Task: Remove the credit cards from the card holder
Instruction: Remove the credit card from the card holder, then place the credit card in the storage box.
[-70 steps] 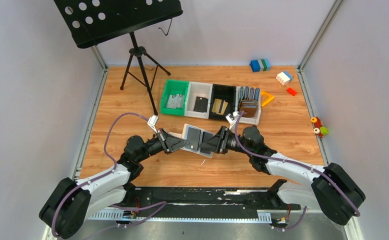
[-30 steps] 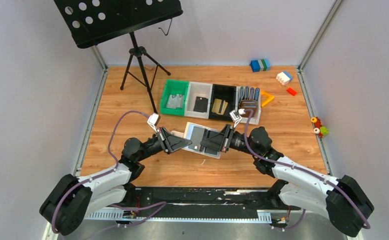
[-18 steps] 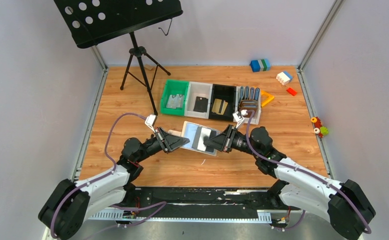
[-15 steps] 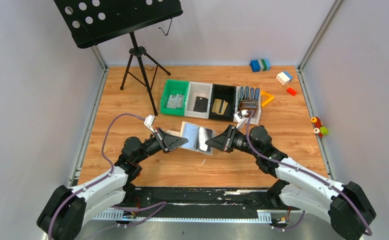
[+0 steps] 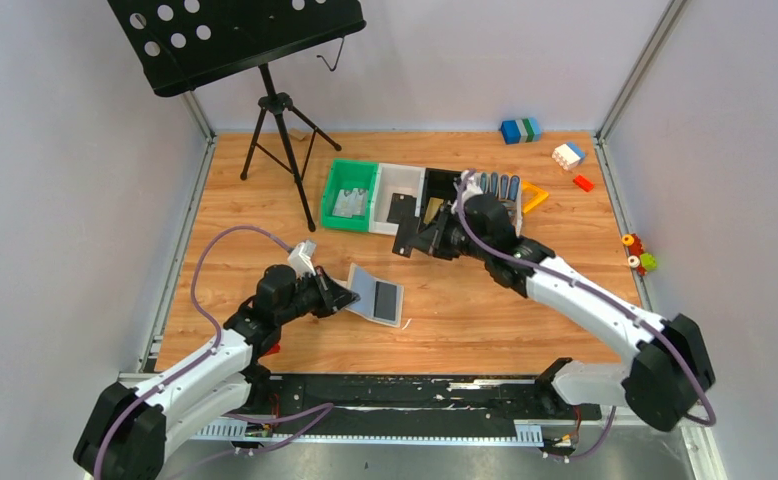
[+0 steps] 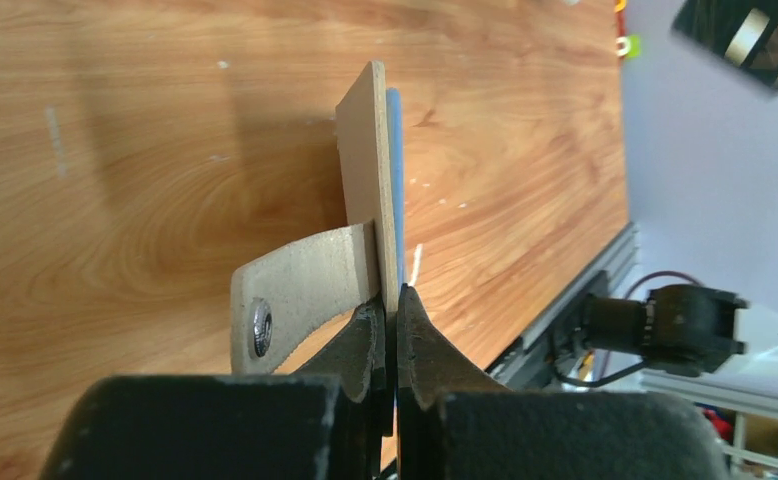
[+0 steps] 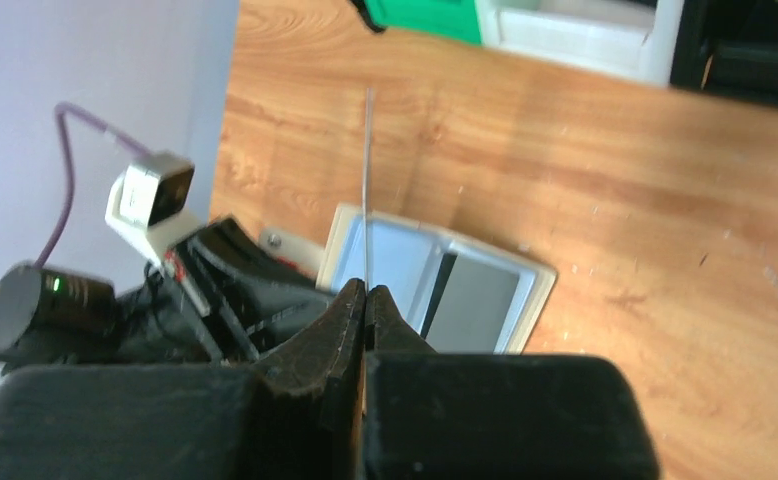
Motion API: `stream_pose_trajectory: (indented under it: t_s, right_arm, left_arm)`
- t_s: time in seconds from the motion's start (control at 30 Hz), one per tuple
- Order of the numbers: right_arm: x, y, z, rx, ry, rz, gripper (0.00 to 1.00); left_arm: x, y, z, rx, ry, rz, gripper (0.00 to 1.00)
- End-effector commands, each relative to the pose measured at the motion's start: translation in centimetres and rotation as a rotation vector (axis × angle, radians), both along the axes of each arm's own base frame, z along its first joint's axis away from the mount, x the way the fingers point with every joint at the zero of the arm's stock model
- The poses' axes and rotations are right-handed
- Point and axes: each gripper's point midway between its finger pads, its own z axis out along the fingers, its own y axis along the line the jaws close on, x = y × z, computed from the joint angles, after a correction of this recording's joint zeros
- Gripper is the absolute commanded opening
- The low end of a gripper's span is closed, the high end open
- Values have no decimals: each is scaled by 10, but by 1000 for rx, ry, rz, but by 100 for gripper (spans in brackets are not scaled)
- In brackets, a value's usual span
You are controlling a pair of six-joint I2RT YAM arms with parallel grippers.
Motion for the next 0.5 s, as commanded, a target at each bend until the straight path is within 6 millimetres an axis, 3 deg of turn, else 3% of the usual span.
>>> stream_pose_trajectory:
  t_s: [0.0, 0.2, 0.47]
  right_arm:
    - [43, 0, 5, -143, -49, -49, 0]
    - [100, 8, -10, -281, -37, -100, 0]
    - [154, 19, -35, -410, -26, -118, 0]
  left_arm:
    - [9, 10, 6, 108, -90, -1, 0]
    - [6, 16, 0, 165, -98, -13, 0]
    - [2, 13, 0, 155, -112, -45, 0]
